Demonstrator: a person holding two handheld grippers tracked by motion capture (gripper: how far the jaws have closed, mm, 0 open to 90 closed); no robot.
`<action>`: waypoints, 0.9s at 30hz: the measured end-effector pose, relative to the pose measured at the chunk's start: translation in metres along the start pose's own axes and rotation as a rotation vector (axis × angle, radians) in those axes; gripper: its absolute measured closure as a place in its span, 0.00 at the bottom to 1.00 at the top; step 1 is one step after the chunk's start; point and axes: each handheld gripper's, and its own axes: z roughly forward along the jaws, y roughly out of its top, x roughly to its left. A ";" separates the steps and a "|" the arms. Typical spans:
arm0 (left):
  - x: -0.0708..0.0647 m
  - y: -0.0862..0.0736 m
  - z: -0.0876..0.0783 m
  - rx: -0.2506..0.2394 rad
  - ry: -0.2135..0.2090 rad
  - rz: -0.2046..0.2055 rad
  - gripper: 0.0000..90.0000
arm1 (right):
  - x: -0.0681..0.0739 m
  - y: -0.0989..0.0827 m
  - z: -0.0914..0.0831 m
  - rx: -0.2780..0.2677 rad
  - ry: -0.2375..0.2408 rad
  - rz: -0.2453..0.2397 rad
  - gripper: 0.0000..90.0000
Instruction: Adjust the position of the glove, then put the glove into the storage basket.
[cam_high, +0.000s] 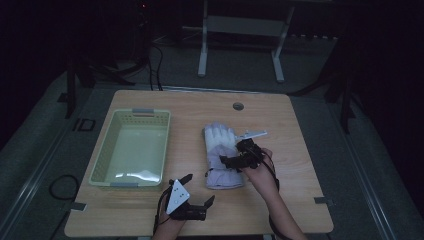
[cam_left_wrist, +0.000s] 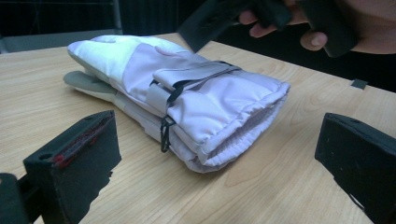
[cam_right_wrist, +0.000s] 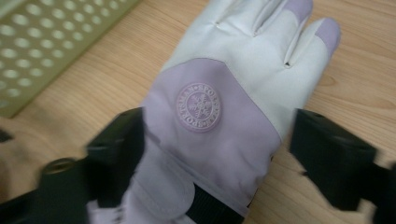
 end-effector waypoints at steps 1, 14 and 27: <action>0.000 0.000 0.000 -0.001 0.002 -0.002 0.00 | -0.001 -0.001 -0.001 0.000 0.006 -0.018 0.15; 0.005 0.006 0.008 0.078 -0.002 -0.025 0.00 | -0.019 -0.015 -0.032 -0.140 -0.043 -0.179 0.17; 0.010 0.033 0.013 0.121 -0.008 -0.018 0.00 | -0.046 -0.034 -0.046 -0.191 -0.072 -0.183 0.15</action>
